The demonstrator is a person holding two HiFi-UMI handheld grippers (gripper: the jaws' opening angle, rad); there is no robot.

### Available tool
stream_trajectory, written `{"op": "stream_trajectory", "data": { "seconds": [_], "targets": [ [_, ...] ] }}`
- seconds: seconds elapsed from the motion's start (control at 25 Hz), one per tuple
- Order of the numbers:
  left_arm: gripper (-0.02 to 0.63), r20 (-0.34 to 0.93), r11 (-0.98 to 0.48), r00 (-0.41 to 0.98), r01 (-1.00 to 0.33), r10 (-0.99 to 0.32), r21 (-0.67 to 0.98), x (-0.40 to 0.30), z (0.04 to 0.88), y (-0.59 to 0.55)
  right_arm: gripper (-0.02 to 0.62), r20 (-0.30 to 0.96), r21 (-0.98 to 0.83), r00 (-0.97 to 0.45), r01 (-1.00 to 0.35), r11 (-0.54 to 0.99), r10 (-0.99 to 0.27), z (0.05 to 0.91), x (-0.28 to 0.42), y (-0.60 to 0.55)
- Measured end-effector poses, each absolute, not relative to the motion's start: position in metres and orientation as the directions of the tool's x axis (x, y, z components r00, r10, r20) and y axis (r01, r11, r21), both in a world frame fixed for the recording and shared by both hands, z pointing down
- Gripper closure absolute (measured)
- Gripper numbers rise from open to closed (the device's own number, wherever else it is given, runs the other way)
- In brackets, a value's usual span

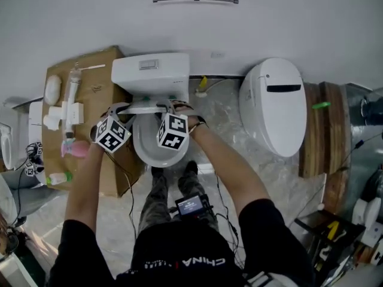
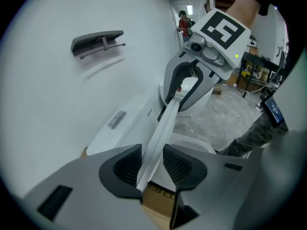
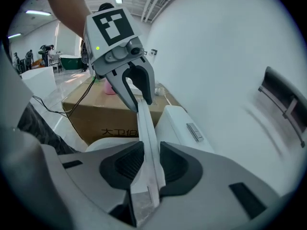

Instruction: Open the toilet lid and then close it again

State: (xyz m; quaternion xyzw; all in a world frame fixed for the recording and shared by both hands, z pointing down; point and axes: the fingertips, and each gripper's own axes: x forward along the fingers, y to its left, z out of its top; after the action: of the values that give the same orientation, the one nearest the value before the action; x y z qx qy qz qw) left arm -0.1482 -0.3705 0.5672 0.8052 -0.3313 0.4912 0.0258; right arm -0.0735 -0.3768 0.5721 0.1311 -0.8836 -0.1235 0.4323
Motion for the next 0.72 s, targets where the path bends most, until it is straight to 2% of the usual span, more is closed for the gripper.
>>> {"op": "stream_trajectory", "data": {
  "seconds": [0.2, 0.52, 0.72],
  "targets": [
    [0.469, 0.830, -0.773, 0.231, -0.547, -0.507, -0.320, -0.145, 0.589, -0.320, 0.483, 0.728, 0.379, -0.570, -0.128, 0.917, -0.380, 0.592, -0.069, -0.326],
    [0.466, 0.796, -0.754, 0.226, -0.536, -0.561, -0.379, -0.141, 0.605, -0.279, 0.483, 0.688, 0.473, -0.536, -0.179, 0.862, -0.489, 0.607, -0.065, -0.288],
    [0.465, 0.784, -0.760, 0.223, -0.494, -0.580, -0.422, -0.137, 0.632, -0.243, 0.483, 0.701, 0.516, -0.487, -0.156, 0.842, -0.520, 0.634, -0.060, -0.252]
  ]
}}
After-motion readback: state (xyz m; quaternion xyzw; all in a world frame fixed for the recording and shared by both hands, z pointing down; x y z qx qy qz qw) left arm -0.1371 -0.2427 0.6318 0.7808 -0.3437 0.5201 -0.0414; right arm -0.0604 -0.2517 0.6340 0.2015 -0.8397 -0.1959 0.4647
